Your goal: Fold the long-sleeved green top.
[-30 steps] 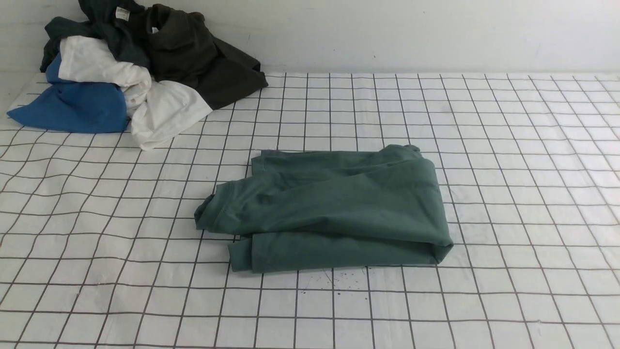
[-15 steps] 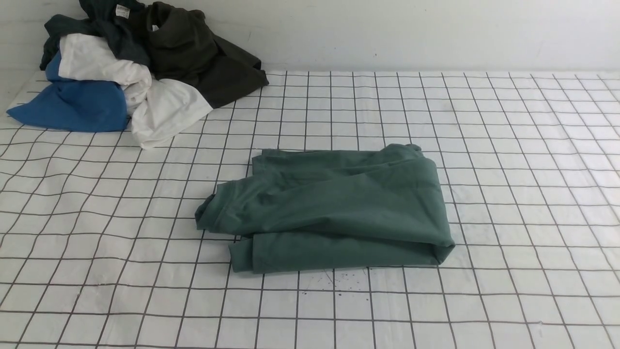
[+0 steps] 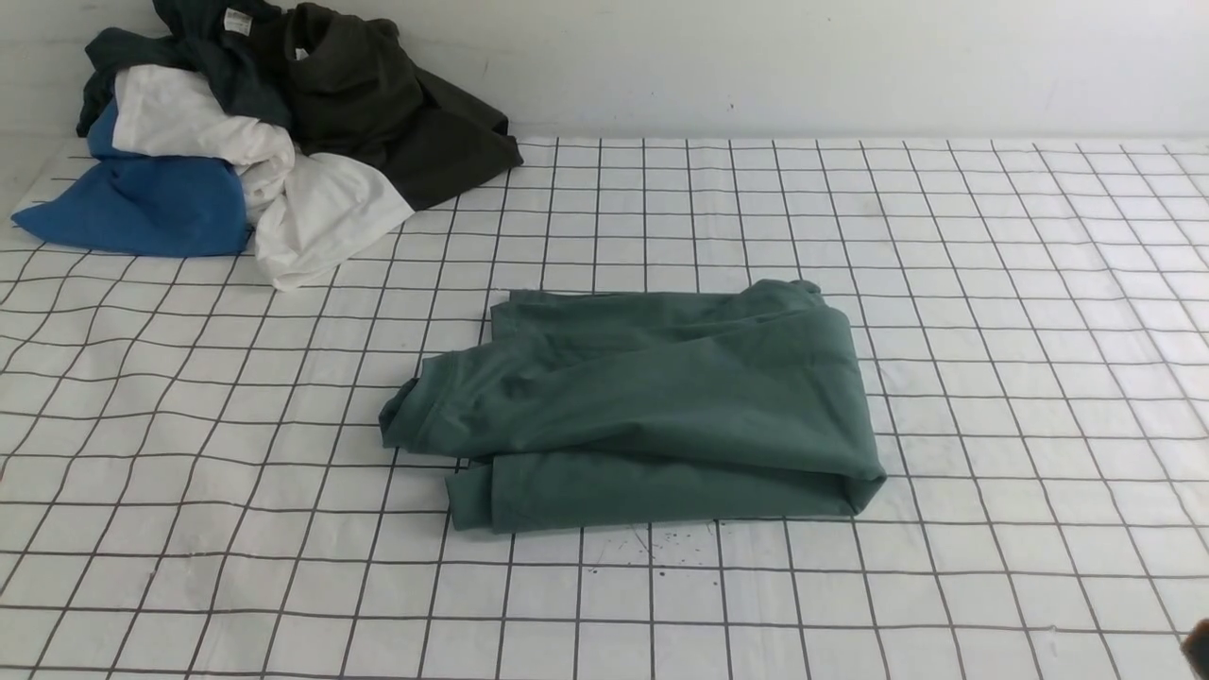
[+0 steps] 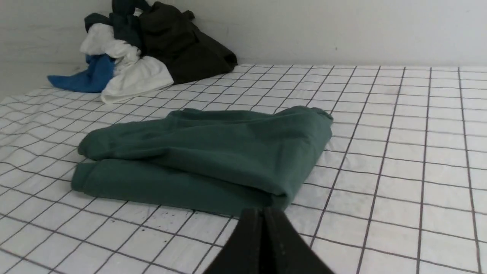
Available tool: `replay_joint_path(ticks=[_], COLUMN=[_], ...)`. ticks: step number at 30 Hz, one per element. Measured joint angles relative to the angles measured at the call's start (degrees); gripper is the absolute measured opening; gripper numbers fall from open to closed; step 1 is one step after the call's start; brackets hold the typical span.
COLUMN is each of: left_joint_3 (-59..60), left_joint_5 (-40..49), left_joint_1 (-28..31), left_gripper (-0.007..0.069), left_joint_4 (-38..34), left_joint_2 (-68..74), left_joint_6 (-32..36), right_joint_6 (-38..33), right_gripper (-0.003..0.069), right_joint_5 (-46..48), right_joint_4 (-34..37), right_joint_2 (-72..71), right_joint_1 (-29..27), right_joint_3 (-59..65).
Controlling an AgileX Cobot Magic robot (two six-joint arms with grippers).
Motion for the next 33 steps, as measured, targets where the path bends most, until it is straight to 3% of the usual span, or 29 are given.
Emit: replay_joint_path(ticks=[6,7,12,16,33], left_joint_3=[0.0,0.0,0.0,0.0,0.0], left_joint_5=[0.01,0.01,0.06,0.06,0.06], left_joint_1=[0.0,0.0,0.0,0.0,0.0], left_gripper=[0.0064,0.0064,0.0064,0.0064,0.0064], left_joint_4=[0.0,0.0,0.0,0.0,0.0], left_joint_2=[0.0,0.0,0.0,0.0,0.0], left_joint_6=[0.0,0.0,0.0,0.0,0.0], right_joint_6=[-7.42,-9.16,-10.62,-10.69,-10.8], right_gripper=[-0.0011,-0.0011,-0.0011,-0.0011,-0.001], right_joint_5=[-6.55,-6.55,-2.09,2.57,3.05], right_joint_4=[8.1,11.29,12.13,10.89,10.42], right_joint_2=[0.0,0.0,0.0,0.0,0.0], right_joint_1=[-12.98,-17.58,-23.98,-24.71,-24.71], right_joint_3=[2.27,2.27,2.27,2.27,2.22])
